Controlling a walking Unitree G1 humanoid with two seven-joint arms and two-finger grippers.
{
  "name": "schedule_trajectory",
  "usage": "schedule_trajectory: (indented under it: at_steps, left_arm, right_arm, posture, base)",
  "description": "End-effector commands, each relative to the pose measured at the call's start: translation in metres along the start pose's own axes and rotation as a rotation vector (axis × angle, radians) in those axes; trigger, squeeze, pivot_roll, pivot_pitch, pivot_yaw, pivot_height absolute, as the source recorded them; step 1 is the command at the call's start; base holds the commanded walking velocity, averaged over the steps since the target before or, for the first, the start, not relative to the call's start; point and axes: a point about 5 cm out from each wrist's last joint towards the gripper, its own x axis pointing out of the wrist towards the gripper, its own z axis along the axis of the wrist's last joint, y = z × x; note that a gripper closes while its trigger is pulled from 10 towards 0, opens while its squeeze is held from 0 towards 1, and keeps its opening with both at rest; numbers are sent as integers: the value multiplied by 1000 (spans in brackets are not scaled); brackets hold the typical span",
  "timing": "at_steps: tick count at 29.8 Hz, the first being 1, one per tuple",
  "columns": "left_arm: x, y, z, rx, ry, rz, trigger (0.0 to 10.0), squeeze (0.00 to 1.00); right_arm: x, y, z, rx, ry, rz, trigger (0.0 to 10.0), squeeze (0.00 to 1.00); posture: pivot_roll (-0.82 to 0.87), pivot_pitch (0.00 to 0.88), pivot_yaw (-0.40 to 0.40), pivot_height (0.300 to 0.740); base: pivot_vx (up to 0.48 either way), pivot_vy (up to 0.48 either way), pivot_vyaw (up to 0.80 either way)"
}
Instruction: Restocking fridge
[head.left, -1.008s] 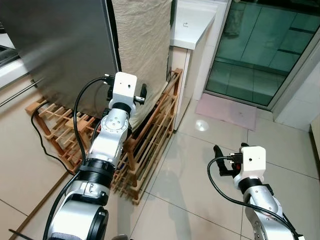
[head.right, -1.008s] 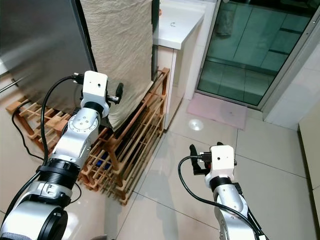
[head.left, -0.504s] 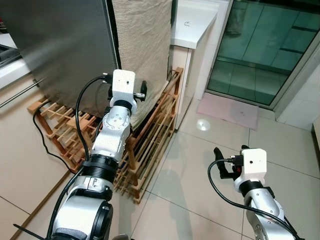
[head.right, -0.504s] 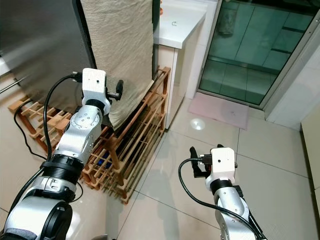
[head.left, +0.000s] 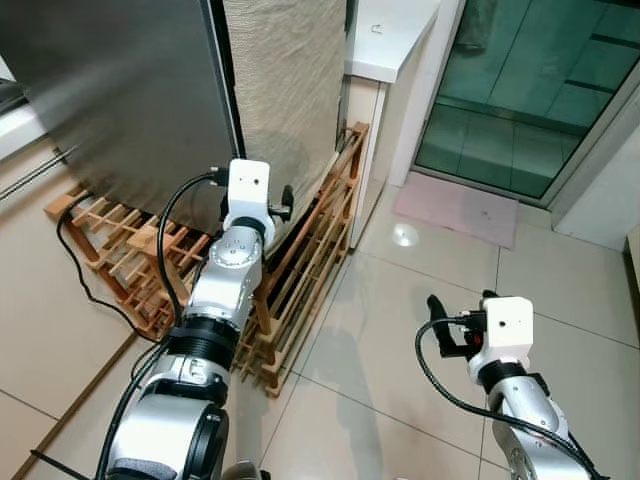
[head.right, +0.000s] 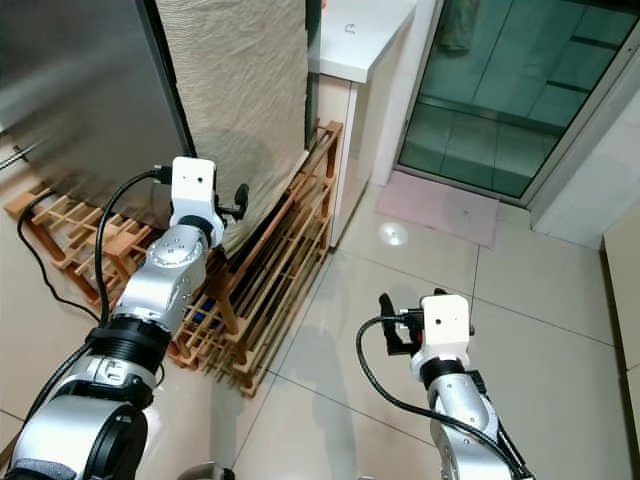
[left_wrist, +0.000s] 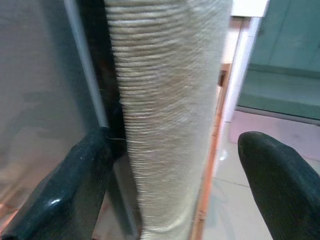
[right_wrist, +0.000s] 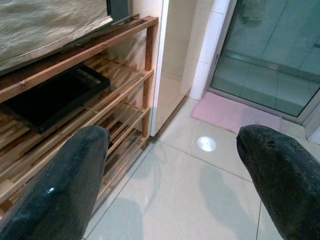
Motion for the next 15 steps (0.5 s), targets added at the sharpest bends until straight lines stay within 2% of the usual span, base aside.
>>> schedule_trajectory:
  at_steps: [1, 2, 4, 5, 6, 11, 15]
  left_arm:
    - [-1, -29, 14, -18, -57, -145, 10000, 0]
    - [-1, -29, 14, -18, -57, -145, 10000, 0]
    - [-6, -42, 23, -23, -107, -220, 10000, 0]
    - [-13, -56, 32, -73, -158, -309, 10000, 0]
    - [-13, -56, 32, -73, -158, -309, 10000, 0]
    - [-26, -78, 39, -74, -197, -455, 10000, 0]
    - [-38, -94, 42, -69, -211, -589, 10000, 0]
  right_arm:
    - [0, -1, 2, -9, 2, 4, 10000, 0]
    - [0, -1, 2, -9, 2, 4, 10000, 0]
    - [-1, -3, 1, -12, 5, 3, 10000, 0]
    - [-1, -4, 0, -15, 10, 1, 10000, 0]
    - [-1, -4, 0, -15, 10, 1, 10000, 0]
    - [-3, -10, -9, -39, 38, -10, 10000, 0]
    - [-11, -20, -31, -69, 111, -31, 10000, 0]
  posture:
    - [-57, 30, -8, 731]
    - [-57, 30, -8, 731]
    - [-57, 29, -8, 731]
    - [-57, 27, -9, 731]
    - [-57, 27, -9, 731]
    - [-58, 28, -6, 731]
    - [-56, 34, -2, 731]
  base:
    - [0, 0, 0]
    - [0, 0, 0]
    - [0, 0, 0]
    - [0, 0, 0]
    - [0, 0, 0]
    - [0, 0, 0]
    - [0, 0, 0]
